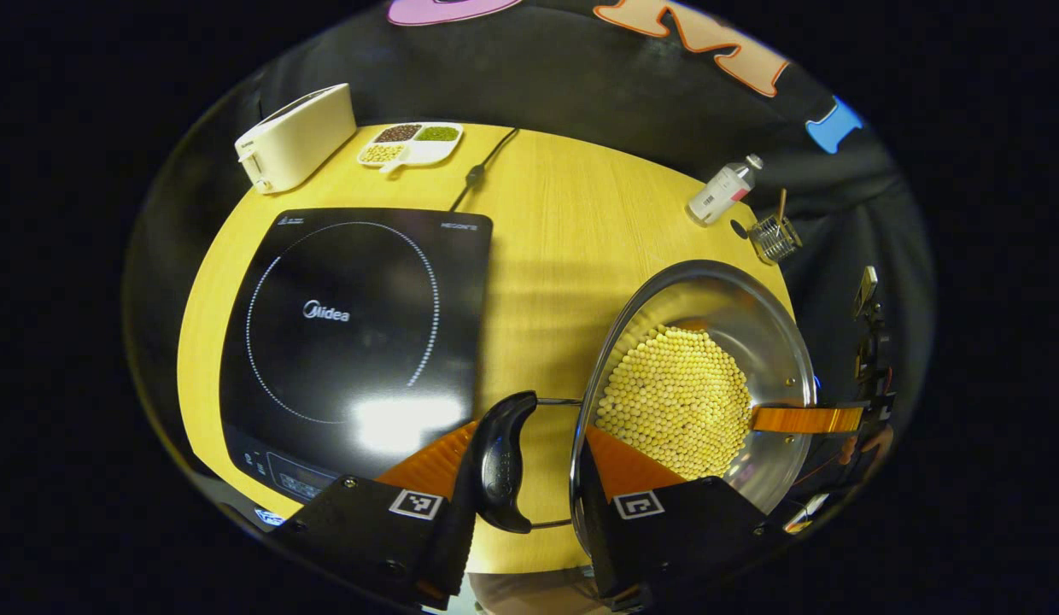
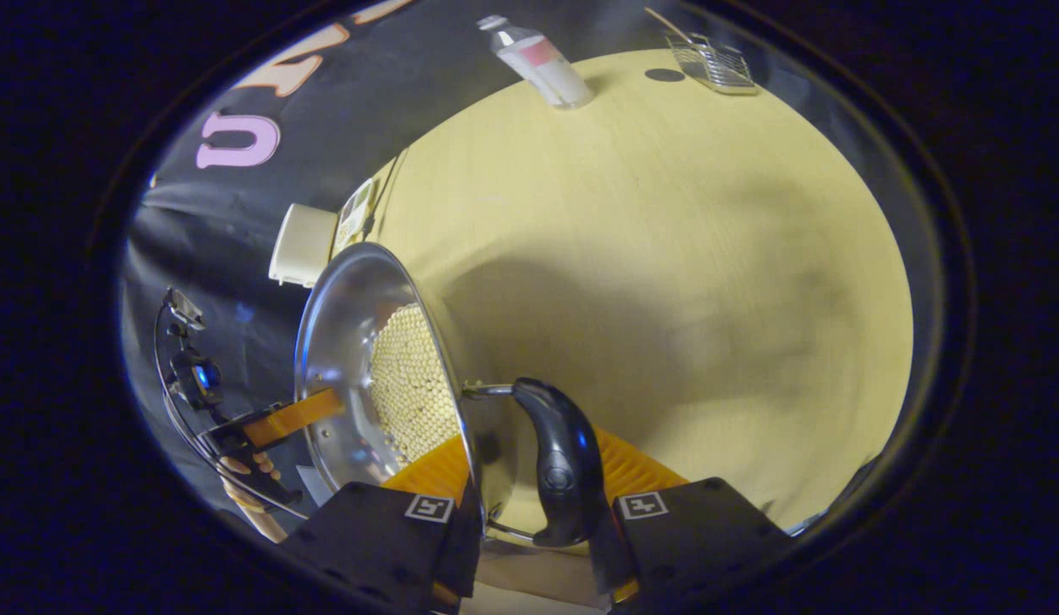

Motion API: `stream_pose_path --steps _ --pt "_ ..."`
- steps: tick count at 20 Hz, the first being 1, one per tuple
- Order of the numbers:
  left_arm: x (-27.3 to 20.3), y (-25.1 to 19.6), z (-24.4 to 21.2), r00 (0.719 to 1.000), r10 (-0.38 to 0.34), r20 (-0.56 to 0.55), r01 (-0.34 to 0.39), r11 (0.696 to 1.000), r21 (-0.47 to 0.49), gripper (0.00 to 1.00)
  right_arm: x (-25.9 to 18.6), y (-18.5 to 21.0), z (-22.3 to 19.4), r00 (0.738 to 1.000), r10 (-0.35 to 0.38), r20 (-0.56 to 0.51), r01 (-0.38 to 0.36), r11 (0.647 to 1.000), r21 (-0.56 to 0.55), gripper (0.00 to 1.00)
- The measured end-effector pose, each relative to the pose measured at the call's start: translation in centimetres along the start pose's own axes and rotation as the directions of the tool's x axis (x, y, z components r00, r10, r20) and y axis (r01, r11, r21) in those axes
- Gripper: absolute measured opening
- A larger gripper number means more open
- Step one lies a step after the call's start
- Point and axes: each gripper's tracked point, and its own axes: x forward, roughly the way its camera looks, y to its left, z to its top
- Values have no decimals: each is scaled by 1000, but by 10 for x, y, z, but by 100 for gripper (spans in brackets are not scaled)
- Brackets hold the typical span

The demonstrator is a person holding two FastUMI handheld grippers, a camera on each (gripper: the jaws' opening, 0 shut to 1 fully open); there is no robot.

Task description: First push the handle of the pot to place it horizontally, then grasp the pot with both hands and set it on the induction cooktop.

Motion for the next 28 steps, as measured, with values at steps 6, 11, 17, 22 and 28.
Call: stream_pose_path --steps 6,11,17,22,28 --pt "-33 72 -5 1000 -20 9 20 1000 -6 58 14 73 -39 999 -25 22 25 1000 -6 50" --pt "-49 130 2 1000 -14 24 13 1000 20 58 38 128 -67 1000 -18 16 18 1000 4 55" --pt "-56 188 17 999 -3 42 2 999 33 60 68 179 -72 1000 -12 24 12 1000 0 55" --pt "-51 230 36 998 8 60 -11 999 41 58 92 218 -57 998 -4 56 4 1000 -10 55" --pt "-42 267 65 993 18 113 -24 998 54 58 119 254 -31 992 28 124 -23 999 -36 55"
